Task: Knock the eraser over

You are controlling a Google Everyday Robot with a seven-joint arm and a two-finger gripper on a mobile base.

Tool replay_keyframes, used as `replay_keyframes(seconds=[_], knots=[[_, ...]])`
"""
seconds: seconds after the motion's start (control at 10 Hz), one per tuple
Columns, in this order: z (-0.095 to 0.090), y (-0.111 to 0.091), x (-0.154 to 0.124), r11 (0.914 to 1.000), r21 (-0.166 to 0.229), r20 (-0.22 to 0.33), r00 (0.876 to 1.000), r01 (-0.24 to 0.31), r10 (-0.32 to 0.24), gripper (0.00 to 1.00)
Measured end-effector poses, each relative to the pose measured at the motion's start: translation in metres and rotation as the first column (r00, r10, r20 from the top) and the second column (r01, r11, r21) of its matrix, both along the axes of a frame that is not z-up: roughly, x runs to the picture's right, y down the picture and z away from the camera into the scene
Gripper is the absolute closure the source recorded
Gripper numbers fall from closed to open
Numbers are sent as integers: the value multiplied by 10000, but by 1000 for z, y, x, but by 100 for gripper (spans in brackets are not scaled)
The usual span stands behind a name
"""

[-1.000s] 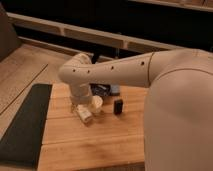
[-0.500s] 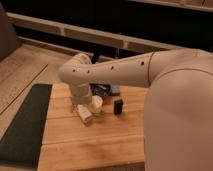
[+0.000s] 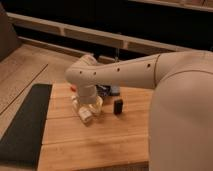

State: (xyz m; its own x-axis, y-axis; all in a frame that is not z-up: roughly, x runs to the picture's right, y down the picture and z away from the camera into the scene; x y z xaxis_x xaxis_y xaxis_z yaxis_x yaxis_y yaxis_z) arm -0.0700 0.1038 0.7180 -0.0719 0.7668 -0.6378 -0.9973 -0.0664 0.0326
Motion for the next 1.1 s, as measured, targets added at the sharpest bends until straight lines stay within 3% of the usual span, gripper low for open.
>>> replay_keyframes(seconds=[0.2, 0.5, 0.9, 1.1], knots=[[7, 5, 18, 9990, -68, -181, 9989, -435, 434, 35], [24, 11, 44, 9987, -135, 189, 9986, -494, 497, 35], [46, 4, 84, 9981, -22, 856, 9945, 609, -605, 35], [50, -1, 98, 9970, 142, 972, 9923, 763, -774, 35]])
